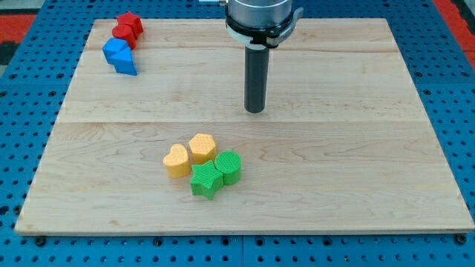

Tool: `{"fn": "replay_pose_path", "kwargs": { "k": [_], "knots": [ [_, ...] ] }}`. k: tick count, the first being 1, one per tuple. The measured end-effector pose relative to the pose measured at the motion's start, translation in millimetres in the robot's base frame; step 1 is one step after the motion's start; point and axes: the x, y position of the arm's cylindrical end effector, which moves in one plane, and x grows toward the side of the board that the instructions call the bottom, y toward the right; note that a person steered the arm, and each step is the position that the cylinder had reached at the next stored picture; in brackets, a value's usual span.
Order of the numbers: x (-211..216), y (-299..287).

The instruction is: Point your arm at the center of the board

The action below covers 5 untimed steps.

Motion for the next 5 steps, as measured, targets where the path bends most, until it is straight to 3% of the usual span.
{"fn": "replay_pose_path", "kwargs": {
  "k": [5],
  "knots": [
    [5.8,-7.1]
  ]
}}
